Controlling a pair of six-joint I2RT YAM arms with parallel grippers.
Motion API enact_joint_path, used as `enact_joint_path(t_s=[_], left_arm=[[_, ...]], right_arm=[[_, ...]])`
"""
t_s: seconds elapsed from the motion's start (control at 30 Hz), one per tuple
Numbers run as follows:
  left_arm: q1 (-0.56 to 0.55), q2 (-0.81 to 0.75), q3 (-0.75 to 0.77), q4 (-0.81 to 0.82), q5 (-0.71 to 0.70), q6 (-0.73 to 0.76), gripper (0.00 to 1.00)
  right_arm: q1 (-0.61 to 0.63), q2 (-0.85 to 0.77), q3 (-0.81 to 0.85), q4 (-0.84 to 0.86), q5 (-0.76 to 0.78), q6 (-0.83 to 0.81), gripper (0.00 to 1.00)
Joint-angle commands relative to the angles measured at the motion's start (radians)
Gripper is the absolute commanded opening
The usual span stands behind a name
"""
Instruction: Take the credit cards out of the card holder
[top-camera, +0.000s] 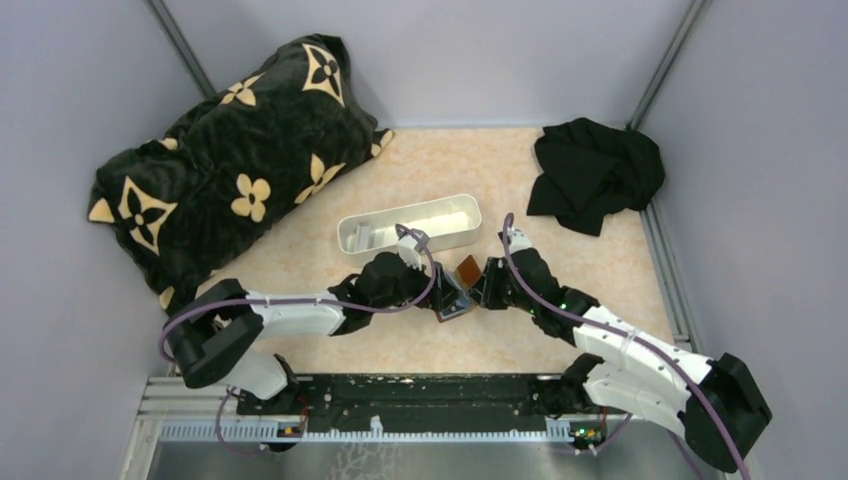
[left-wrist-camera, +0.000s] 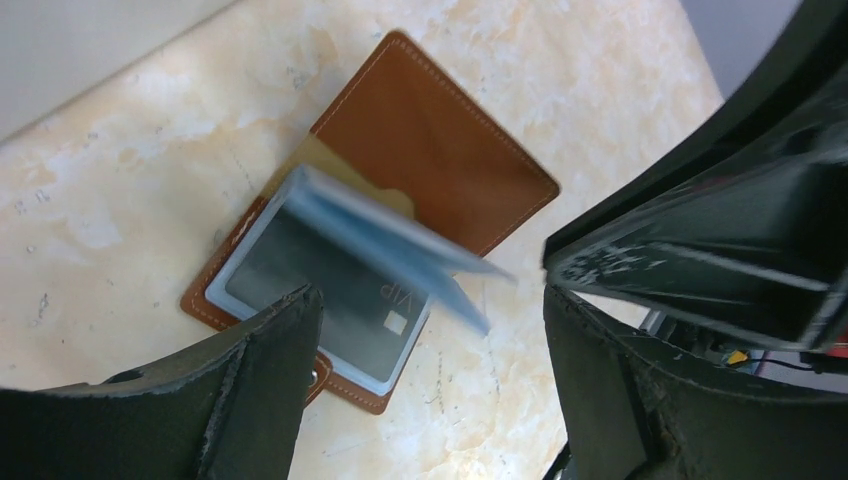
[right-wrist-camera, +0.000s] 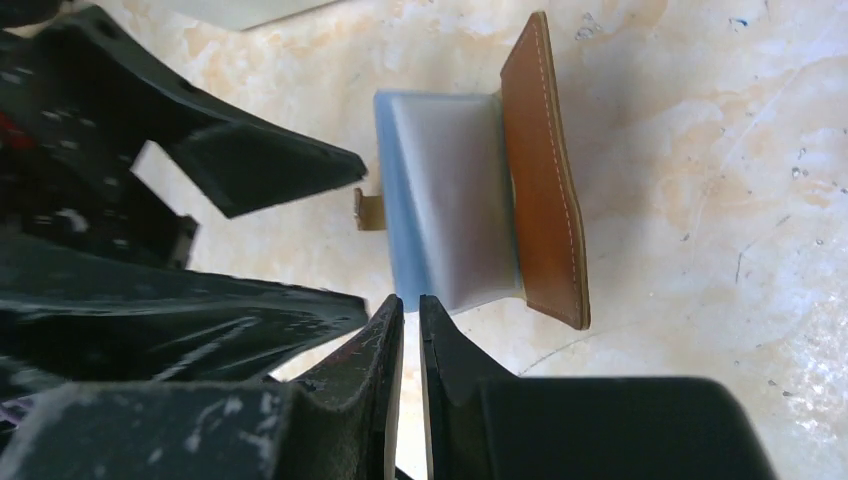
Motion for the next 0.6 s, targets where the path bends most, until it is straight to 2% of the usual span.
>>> enact_joint_path(t_s=[0.0, 0.37, 0.47, 0.57], left_arm=[[0.002, 0.046, -0.026, 0.03, 0.026, -0.02, 0.87], [0.006, 0.191, 0.04, 0.101, 0.106, -0.032, 0.88], [0.008, 0.188, 0.062, 0.096, 0.113, -0.032, 0.88], [0.009, 0.177, 0.072, 0.092, 0.113, -0.031, 0.88]], right_arm=[[-0.006, 0.0, 0.067, 0.06, -0.009, -0.03, 0.12], [-0.006, -0.04, 0.103, -0.024, 0.06, -0.056, 0.1], [-0.01, -0.08, 0.086, -0.063, 0.178, -0.03, 0.06], [-0.066, -0.095, 0.092, -0.125, 0.257, -0.003, 0.05]])
